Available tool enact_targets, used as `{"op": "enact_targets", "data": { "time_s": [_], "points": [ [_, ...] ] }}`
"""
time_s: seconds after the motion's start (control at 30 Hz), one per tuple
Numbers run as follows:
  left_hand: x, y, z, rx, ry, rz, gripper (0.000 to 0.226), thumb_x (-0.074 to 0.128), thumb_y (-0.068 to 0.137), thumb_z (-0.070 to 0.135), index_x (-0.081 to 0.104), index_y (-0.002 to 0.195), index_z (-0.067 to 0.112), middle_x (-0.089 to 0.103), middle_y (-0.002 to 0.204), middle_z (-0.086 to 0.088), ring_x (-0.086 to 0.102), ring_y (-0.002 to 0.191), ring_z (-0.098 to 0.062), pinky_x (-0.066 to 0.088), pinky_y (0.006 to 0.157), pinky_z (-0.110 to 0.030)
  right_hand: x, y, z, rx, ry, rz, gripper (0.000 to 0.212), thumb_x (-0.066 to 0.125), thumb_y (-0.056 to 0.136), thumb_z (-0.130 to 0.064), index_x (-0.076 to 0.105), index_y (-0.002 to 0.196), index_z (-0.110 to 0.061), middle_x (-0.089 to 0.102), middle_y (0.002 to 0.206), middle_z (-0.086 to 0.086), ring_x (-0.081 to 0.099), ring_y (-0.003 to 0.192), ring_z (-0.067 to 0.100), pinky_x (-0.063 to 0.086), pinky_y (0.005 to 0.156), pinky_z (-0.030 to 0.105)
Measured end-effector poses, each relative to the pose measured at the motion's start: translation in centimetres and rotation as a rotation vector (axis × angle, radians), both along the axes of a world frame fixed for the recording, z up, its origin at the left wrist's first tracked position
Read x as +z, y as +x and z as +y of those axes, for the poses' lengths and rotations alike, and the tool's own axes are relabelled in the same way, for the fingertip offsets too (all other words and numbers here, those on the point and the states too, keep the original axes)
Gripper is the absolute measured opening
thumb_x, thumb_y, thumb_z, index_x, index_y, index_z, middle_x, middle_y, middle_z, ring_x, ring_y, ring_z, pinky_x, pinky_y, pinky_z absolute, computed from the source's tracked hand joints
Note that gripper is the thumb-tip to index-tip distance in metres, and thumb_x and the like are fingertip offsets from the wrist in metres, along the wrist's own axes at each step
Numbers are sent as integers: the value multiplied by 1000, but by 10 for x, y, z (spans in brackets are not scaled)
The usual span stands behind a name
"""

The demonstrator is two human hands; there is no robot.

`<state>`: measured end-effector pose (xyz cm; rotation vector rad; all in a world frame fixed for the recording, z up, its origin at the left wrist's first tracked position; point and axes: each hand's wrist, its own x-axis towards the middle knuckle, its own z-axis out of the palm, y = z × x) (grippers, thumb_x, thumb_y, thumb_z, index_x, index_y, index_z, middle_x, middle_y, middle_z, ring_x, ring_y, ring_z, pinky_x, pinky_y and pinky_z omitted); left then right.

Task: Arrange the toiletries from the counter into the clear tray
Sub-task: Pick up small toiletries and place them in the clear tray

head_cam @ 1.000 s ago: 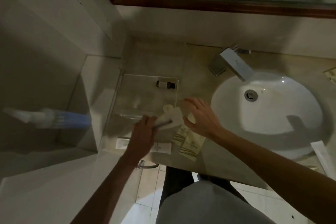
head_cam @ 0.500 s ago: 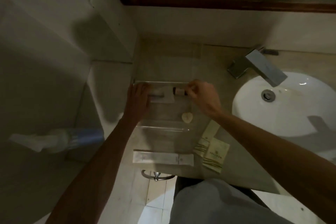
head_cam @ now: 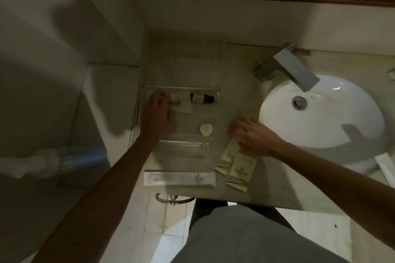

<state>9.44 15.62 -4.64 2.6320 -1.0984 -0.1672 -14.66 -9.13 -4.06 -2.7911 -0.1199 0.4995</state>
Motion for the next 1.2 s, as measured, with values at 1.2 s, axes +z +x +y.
{"op": "enact_targets", "data": {
  "time_s": [1.2],
  "points": [
    [-14,3,46,-106,64,4,52,50,88,13,44,140,13,41,145,-16,39,133,-33,32,109,-43,-12,144,95,-235,-242,-328,42,71,80,-19,61,121,-13,56,130,14,47,117,33,37,95,47]
  ]
}}
